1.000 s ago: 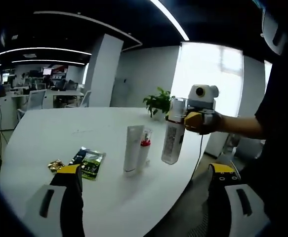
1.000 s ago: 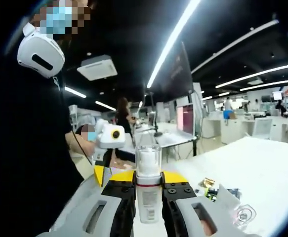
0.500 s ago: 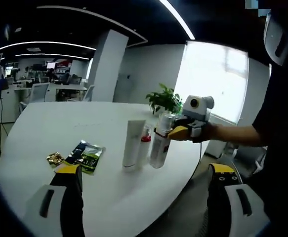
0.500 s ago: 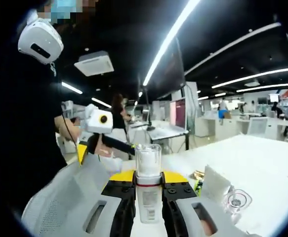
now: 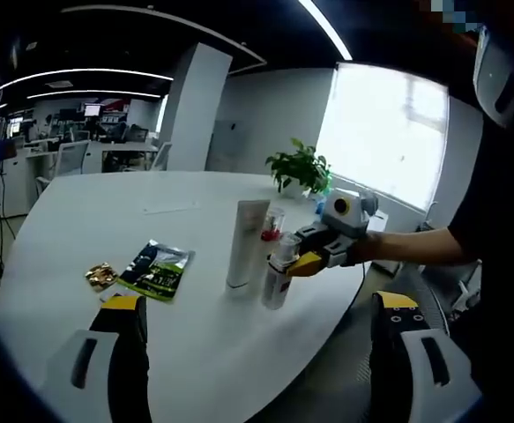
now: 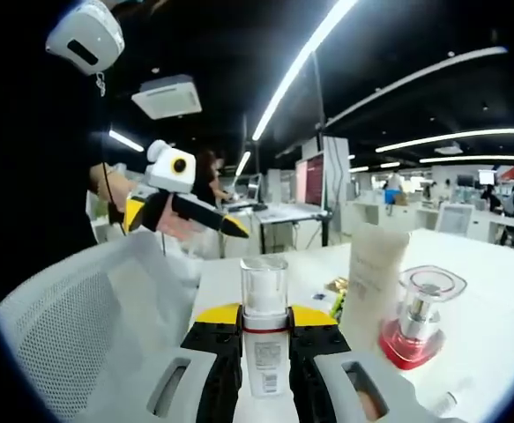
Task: Arrange the skincare products in the storage area until every visible bottle or jar stands upright without overlapping.
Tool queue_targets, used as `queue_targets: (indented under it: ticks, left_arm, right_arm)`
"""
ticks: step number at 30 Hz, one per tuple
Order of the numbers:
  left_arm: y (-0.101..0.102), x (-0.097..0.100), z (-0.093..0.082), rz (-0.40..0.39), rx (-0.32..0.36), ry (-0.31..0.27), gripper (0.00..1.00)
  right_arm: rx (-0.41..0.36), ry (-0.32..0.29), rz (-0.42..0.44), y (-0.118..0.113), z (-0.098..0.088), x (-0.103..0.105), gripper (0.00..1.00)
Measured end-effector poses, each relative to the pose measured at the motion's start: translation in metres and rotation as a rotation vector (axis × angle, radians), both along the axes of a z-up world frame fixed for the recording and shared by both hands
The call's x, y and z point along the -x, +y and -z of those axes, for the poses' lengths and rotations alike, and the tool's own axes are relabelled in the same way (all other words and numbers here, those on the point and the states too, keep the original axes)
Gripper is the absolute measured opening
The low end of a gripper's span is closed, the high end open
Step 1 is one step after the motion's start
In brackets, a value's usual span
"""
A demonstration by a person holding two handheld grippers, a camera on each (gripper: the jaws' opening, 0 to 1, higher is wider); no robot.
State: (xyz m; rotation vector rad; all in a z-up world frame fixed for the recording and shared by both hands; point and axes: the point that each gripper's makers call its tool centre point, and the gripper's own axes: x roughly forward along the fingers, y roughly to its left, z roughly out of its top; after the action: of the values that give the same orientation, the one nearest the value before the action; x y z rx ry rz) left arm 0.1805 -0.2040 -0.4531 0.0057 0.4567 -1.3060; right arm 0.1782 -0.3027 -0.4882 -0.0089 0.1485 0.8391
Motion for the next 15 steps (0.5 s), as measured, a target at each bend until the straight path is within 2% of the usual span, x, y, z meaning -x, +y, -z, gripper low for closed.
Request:
queue_targets:
  ticks: [4, 9, 15]
  left_arm:
    - [0.004, -0.002, 0.011, 0.0, -0.035, 0.012, 0.98]
    - [0.006, -0.006, 0.015, -0.006, -0.046, 0.017, 0.97]
    - [0.006, -0.006, 0.021, -0.003, -0.054, 0.026, 0.96]
  right_arm:
    - [0.018, -0.002, -0.001, -0.001, 0.011, -0.005, 0.1]
    - [0.029, -0.007, -0.002, -0.01, 0.022, -0.012, 0.1]
    - [0.039, -0.01, -0.013, -0.01, 0.03, -0.015, 0.11]
